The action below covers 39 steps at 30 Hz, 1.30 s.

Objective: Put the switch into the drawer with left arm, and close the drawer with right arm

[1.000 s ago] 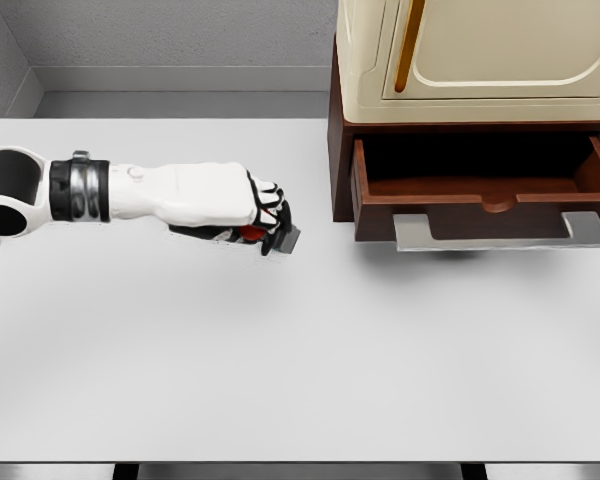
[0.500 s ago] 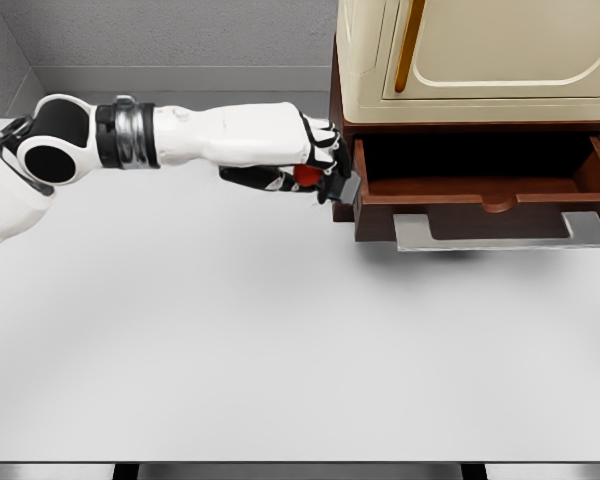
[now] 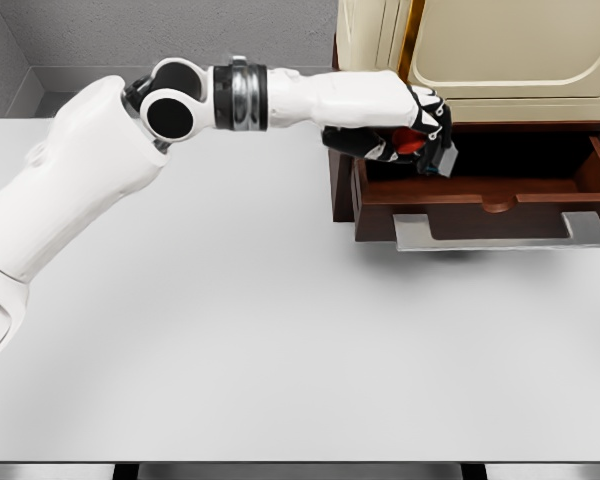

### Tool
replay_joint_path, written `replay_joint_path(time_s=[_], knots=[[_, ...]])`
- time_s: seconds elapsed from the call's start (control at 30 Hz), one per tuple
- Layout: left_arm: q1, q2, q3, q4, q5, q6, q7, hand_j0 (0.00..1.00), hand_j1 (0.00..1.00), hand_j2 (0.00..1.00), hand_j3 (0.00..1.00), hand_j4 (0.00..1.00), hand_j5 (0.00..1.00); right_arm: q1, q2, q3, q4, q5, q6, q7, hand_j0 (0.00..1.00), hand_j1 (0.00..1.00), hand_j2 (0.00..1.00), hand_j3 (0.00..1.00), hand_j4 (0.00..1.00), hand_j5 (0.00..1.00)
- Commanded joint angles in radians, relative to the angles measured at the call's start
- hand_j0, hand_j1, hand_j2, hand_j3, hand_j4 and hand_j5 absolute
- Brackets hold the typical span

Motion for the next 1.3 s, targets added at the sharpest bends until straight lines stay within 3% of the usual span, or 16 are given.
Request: replay_joint_path(time_s=[0.0, 0.33, 0.5, 0.6, 0.67, 0.77, 1.0, 1.2, 1.27], knots=[[-0.002, -0.046, 0.001, 0.058, 0.011, 0.004, -0.015, 0.35, 0.35, 0.35, 0.35, 0.35, 0.35, 0.000, -0.002, 0.000, 0.000, -0.006, 0.003, 0.000, 0.51, 0.51, 0.51, 0.51, 0.51, 0.51], [-0.003, -0.152, 0.007, 0.216, 0.006, 0.004, -0.067, 0.35, 0.35, 0.35, 0.35, 0.35, 0.35, 0.003, -0.001, 0.000, 0.000, -0.006, 0.003, 0.000, 0.51, 0.51, 0.51, 0.51, 0.51, 0.51], [-0.003, -0.167, 0.009, 0.247, 0.005, 0.004, -0.068, 0.37, 0.37, 0.37, 0.37, 0.37, 0.37, 0.003, -0.002, 0.000, 0.000, -0.006, 0.003, 0.000, 0.51, 0.51, 0.51, 0.51, 0.51, 0.51], [-0.003, -0.167, 0.013, 0.249, 0.008, 0.004, -0.068, 0.47, 0.47, 0.47, 0.47, 0.47, 0.47, 0.003, -0.001, 0.000, 0.000, -0.006, 0.003, 0.000, 0.51, 0.51, 0.51, 0.51, 0.51, 0.51], [-0.003, -0.167, 0.015, 0.249, 0.012, 0.004, -0.067, 0.68, 0.68, 0.68, 0.68, 0.68, 0.68, 0.003, -0.001, -0.001, 0.000, -0.006, 0.003, 0.000, 0.51, 0.51, 0.51, 0.51, 0.51, 0.51], [-0.003, -0.167, 0.024, 0.250, 0.015, 0.004, -0.065, 0.86, 0.86, 0.86, 0.86, 0.86, 0.86, 0.003, -0.001, -0.003, 0.000, -0.008, 0.003, 0.000, 0.51, 0.51, 0.51, 0.51, 0.51, 0.51], [-0.003, -0.168, 0.033, 0.261, 0.020, 0.004, -0.061, 1.00, 1.00, 1.00, 1.00, 1.00, 1.00, 0.005, -0.002, -0.003, 0.000, -0.017, 0.003, 0.000, 0.51, 0.51, 0.51, 0.51, 0.51, 0.51], [-0.028, -0.161, 0.062, 0.203, 0.081, 0.004, -0.059, 1.00, 1.00, 1.00, 1.00, 1.00, 1.00, 0.005, -0.002, 0.002, -0.003, -0.019, 0.003, 0.000, 0.50, 0.50, 0.50, 0.50, 0.50, 0.50], [-0.029, -0.155, 0.107, 0.158, 0.091, 0.004, -0.059, 1.00, 1.00, 1.00, 1.00, 1.00, 1.00, 0.003, -0.019, 0.002, -0.003, -0.019, 0.003, 0.000, 0.47, 0.47, 0.47, 0.47, 0.47, 0.47]])
